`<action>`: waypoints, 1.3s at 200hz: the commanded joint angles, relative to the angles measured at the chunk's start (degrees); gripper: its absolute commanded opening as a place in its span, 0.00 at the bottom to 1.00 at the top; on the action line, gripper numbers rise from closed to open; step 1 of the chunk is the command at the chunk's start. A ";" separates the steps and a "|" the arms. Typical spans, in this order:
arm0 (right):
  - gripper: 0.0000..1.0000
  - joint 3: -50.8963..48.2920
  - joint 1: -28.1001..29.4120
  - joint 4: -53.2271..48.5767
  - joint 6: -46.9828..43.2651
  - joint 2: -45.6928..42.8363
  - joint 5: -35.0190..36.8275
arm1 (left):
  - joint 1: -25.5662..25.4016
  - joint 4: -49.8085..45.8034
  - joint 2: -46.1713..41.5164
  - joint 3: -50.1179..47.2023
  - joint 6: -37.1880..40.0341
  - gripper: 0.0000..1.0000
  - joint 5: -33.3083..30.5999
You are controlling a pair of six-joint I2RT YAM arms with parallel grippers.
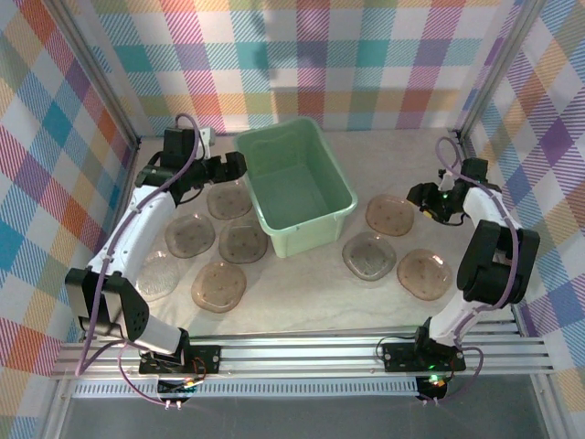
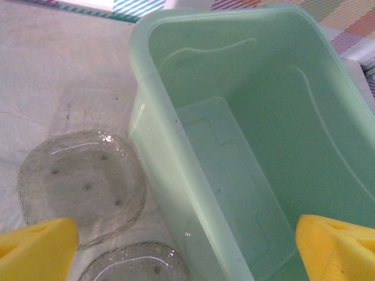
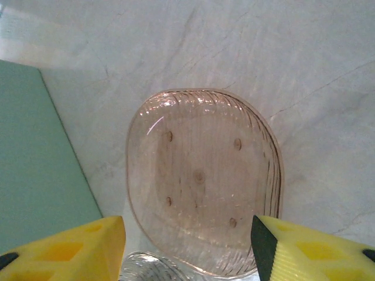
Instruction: Place the plates into the plastic bin on the countertop
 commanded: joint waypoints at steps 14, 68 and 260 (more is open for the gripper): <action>0.59 2.63 -0.59 -3.78 -6.02 3.15 1.65 | -0.31 -5.07 2.62 4.93 2.65 0.96 -0.39; 0.53 2.64 -0.56 -4.47 -7.24 7.02 2.40 | -0.27 -5.31 6.23 8.34 3.34 0.95 -0.61; 0.30 0.17 0.23 1.80 -6.53 13.15 -0.18 | -0.31 -10.85 12.20 13.91 5.98 0.95 -2.08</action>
